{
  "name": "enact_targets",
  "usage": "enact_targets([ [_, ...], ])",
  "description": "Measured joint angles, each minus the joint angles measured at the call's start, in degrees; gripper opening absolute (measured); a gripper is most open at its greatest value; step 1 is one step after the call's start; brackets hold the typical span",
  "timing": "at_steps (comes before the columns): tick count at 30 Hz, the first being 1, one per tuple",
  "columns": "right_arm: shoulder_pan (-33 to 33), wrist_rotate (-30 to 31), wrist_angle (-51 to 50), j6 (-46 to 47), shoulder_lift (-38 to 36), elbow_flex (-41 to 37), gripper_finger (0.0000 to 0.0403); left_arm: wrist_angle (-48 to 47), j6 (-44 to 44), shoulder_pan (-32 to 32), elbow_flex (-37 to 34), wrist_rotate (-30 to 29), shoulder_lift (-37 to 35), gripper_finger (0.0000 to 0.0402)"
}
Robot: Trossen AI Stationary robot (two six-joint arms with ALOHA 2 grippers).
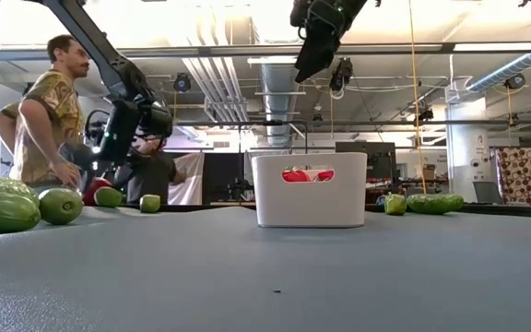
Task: Sort produce into baskets
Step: Put the tomato into the white bin
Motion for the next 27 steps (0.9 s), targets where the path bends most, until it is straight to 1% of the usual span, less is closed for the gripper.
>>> enact_targets([
  [1,-0.21,-0.02,-0.02,-0.04,0.00,0.00,0.0364,-0.99,0.54,0.22,-0.26,-0.31,0.34,0.0342],
  [4,-0.83,0.00,-0.12,0.24,0.00,0.01,0.0364,0.33,0.46,0.33,-0.06,-1.92,0.62,0.0342],
  [10,-1.24,0.00,-0.33,0.50,0.00,0.00,0.0364,0.40,3.60,0.23,-0.15,-2.80,0.58,0.0342],
  [17,-1.24,0.00,-0.33,0.99,0.02,0.00,0.0364,0.55,4.80,0.23,-0.15,-2.76,0.58,0.0342],
  [24,-1.24,-0.22,-1.58,2.08,0.02,-0.57,0.0364,0.82,7.70,0.20,-0.15,-0.43,0.56,0.0341],
  [27,-1.24,-0.25,-1.82,2.75,0.02,-1.00,0.0364,0.54,8.54,0.18,-0.17,0.47,0.56,0.0332],
])
